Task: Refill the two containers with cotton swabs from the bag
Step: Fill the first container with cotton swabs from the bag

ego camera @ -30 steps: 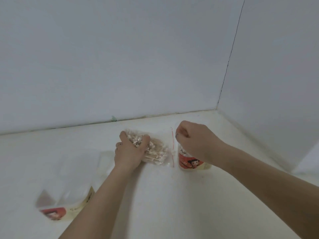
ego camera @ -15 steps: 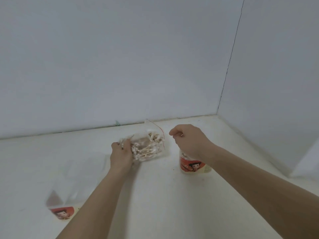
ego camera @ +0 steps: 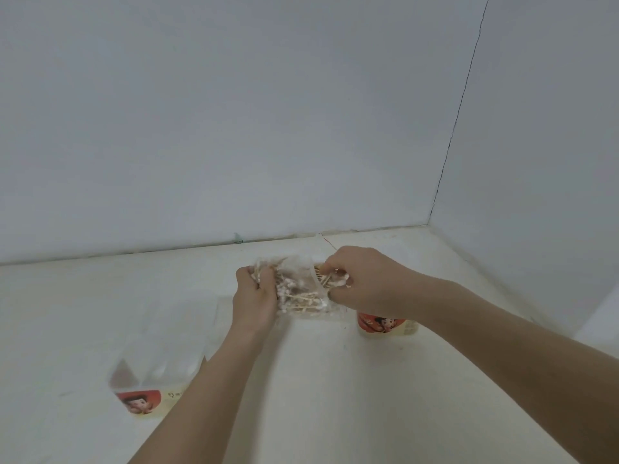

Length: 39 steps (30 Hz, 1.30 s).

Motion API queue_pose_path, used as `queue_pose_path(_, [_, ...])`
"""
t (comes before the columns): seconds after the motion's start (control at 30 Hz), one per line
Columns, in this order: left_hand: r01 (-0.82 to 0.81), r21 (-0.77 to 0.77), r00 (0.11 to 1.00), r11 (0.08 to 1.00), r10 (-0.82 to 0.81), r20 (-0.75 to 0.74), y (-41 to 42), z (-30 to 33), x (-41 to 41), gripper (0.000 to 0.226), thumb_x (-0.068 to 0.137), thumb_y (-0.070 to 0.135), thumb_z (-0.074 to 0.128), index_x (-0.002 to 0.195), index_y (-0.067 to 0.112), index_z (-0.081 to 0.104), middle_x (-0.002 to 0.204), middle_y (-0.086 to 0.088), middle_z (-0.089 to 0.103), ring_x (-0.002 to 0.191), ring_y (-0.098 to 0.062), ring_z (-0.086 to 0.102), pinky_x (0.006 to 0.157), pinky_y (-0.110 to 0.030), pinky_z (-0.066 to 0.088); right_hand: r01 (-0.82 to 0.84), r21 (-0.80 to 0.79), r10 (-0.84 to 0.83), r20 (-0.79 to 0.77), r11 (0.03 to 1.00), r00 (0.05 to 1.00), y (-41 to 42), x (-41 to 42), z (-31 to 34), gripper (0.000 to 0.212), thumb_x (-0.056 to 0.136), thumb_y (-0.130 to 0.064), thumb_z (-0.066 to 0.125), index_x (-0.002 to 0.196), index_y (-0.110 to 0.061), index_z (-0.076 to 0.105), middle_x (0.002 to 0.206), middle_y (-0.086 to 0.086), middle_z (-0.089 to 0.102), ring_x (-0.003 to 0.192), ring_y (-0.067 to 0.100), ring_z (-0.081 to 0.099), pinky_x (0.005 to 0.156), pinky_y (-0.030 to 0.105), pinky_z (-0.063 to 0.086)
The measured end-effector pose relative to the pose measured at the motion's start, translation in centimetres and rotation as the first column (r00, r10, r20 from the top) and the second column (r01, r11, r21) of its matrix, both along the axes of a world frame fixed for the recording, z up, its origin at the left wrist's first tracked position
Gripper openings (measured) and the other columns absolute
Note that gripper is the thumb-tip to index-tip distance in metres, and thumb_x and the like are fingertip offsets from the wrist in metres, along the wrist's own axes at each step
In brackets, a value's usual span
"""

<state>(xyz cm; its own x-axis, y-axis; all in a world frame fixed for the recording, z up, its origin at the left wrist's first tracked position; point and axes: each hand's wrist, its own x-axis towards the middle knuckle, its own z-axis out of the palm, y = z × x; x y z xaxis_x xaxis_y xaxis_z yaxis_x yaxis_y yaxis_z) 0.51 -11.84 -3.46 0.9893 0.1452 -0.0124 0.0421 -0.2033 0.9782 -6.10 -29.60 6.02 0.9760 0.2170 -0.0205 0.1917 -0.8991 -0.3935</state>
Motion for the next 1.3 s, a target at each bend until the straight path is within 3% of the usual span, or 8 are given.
queue_pose_path(0.2, [0.014, 0.029, 1.000, 0.999, -0.014, 0.011, 0.2, -0.2, -0.1, 0.033, 0.100, 0.045, 0.042, 0.118, 0.017, 0.045, 0.101, 0.000, 0.061, 0.099, -0.025, 0.061, 0.094, -0.051, 0.052, 0.002, -0.013, -0.003, -0.025, 1.000, 1.000, -0.2, -0.3, 0.0, 0.039, 0.100, -0.016, 0.044, 0.133, -0.031, 0.059, 0.118, -0.009, 0.058, 0.108, 0.016, 0.056, 0.090, 0.030, 0.045])
queue_pose_path(0.37, [0.018, 0.025, 0.998, 1.000, -0.019, 0.057, 0.0, 0.1, -0.3, 0.031, 0.102, 0.044, 0.040, 0.120, 0.019, 0.044, 0.099, 0.002, 0.061, 0.095, -0.019, 0.061, 0.095, -0.049, 0.051, 0.060, -0.020, -0.060, -0.043, 0.998, 0.997, -0.2, -0.3, -0.3, 0.046, 0.098, -0.033, 0.054, 0.143, -0.029, 0.045, 0.128, -0.003, 0.054, 0.113, 0.016, 0.052, 0.090, 0.027, 0.041])
queue_pose_path(0.67, [-0.008, 0.031, 0.994, 0.999, 0.004, 0.107, -0.2, 0.7, -0.7, 0.035, 0.103, 0.041, 0.040, 0.129, 0.018, 0.044, 0.094, 0.003, 0.063, 0.092, -0.015, 0.061, 0.097, -0.050, 0.049, 0.139, 0.094, -0.130, -0.097, 0.986, 0.987, -0.1, -0.5, -1.0, 0.042, 0.094, -0.040, 0.058, 0.133, -0.029, 0.047, 0.110, -0.006, 0.063, 0.100, 0.017, 0.062, 0.090, 0.036, 0.052])
queue_pose_path(0.8, [-0.032, 0.037, 0.990, 0.999, 0.026, 0.142, -0.4, 1.0, -1.1, 0.038, 0.104, 0.039, 0.038, 0.134, 0.015, 0.041, 0.087, 0.003, 0.061, 0.085, -0.013, 0.060, 0.094, -0.050, 0.050, 0.191, 0.129, -0.178, -0.102, 0.973, 0.979, 0.2, -0.9, -1.3, 0.041, 0.094, -0.042, 0.057, 0.129, -0.025, 0.044, 0.110, -0.003, 0.064, 0.096, 0.020, 0.065, 0.085, 0.037, 0.054])
queue_pose_path(0.97, [-0.041, 0.019, 0.989, 0.999, 0.037, 0.142, -0.9, 1.1, -1.4, 0.040, 0.105, 0.038, 0.036, 0.136, 0.013, 0.039, 0.087, 0.003, 0.059, 0.083, -0.008, 0.057, 0.092, -0.047, 0.050, 0.235, 0.180, -0.222, -0.090, 0.955, 0.971, 0.3, -1.2, -2.1, 0.030, 0.094, -0.040, 0.054, 0.109, -0.018, 0.043, 0.098, 0.006, 0.069, 0.064, 0.020, 0.056, 0.065, 0.034, 0.050])
queue_pose_path(1.17, [-0.074, 0.032, 0.982, 0.997, 0.067, 0.176, -1.8, 1.3, -1.7, 0.039, 0.104, 0.036, 0.037, 0.135, 0.012, 0.039, 0.082, -0.004, 0.062, 0.081, -0.018, 0.060, 0.081, -0.044, 0.048, 0.288, 0.285, -0.269, -0.106, 0.914, 0.957, 0.7, -1.5, -3.1, 0.032, 0.095, -0.041, 0.055, 0.113, -0.017, 0.045, 0.104, 0.004, 0.064, 0.082, 0.023, 0.062, 0.076, 0.040, 0.054])
queue_pose_path(1.3, [-0.077, 0.049, 0.979, 0.996, 0.067, 0.192, -1.9, 1.4, -1.9, 0.038, 0.104, 0.034, 0.036, 0.135, 0.011, 0.037, 0.086, -0.015, 0.066, 0.079, -0.022, 0.060, 0.071, -0.039, 0.044, 0.326, 0.416, -0.300, -0.128, 0.849, 0.945, 1.1, -1.6, -4.1, 0.032, 0.092, -0.043, 0.059, 0.110, -0.021, 0.044, 0.099, 0.003, 0.066, 0.073, 0.020, 0.060, 0.070, 0.038, 0.056])
